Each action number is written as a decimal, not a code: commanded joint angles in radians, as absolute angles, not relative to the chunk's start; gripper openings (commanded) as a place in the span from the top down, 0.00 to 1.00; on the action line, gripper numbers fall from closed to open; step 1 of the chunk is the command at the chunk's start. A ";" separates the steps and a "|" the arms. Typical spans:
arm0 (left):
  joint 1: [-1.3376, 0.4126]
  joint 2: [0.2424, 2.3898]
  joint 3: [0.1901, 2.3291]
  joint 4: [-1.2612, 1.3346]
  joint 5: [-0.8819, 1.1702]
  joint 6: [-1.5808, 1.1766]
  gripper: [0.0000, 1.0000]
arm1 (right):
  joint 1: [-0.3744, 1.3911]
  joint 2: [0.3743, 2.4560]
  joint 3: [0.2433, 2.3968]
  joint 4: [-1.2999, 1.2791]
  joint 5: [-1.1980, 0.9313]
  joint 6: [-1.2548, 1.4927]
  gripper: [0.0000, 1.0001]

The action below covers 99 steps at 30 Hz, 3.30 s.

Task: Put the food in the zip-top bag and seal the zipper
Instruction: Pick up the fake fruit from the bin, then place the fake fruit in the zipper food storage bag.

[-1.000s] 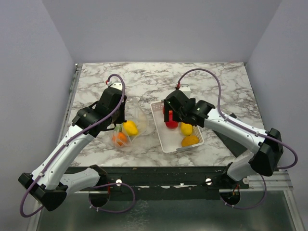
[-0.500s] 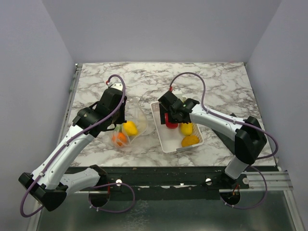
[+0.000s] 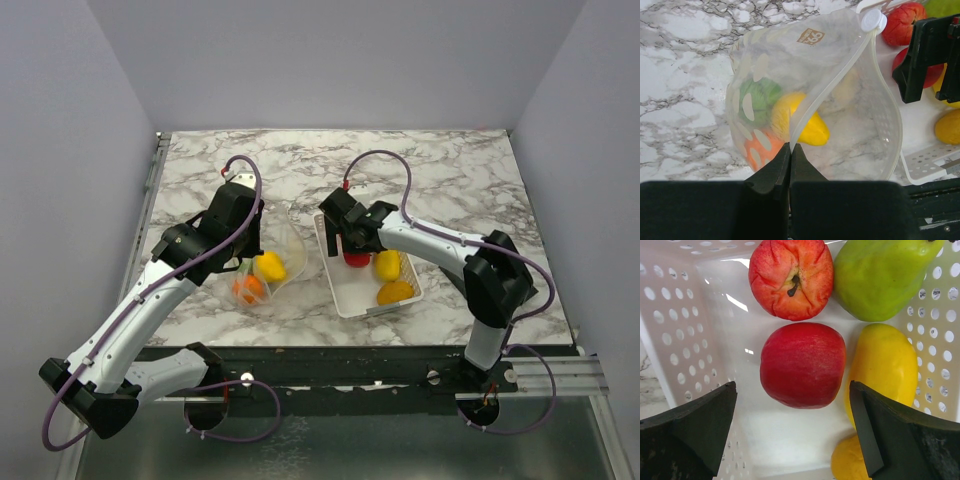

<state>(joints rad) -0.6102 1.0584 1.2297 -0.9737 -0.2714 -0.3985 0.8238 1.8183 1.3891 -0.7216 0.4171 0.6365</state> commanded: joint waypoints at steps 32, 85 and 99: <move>-0.612 1.046 1.222 -0.965 -0.249 -0.391 1.00 | 0.798 1.653 1.317 -0.698 0.418 0.663 0.89; -0.613 1.029 1.230 -0.971 -0.230 -0.407 1.00 | 0.956 1.419 1.373 -0.322 -0.216 0.493 0.99; -0.611 1.034 1.235 -0.969 -0.225 -0.401 1.00 | 1.000 1.592 1.482 -0.385 -0.117 0.491 0.99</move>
<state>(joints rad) -0.6102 1.0428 1.2297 -0.9741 -0.2493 -0.4030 0.9897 1.5543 1.4368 -0.3477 -0.1699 0.4984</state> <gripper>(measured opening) 0.005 0.633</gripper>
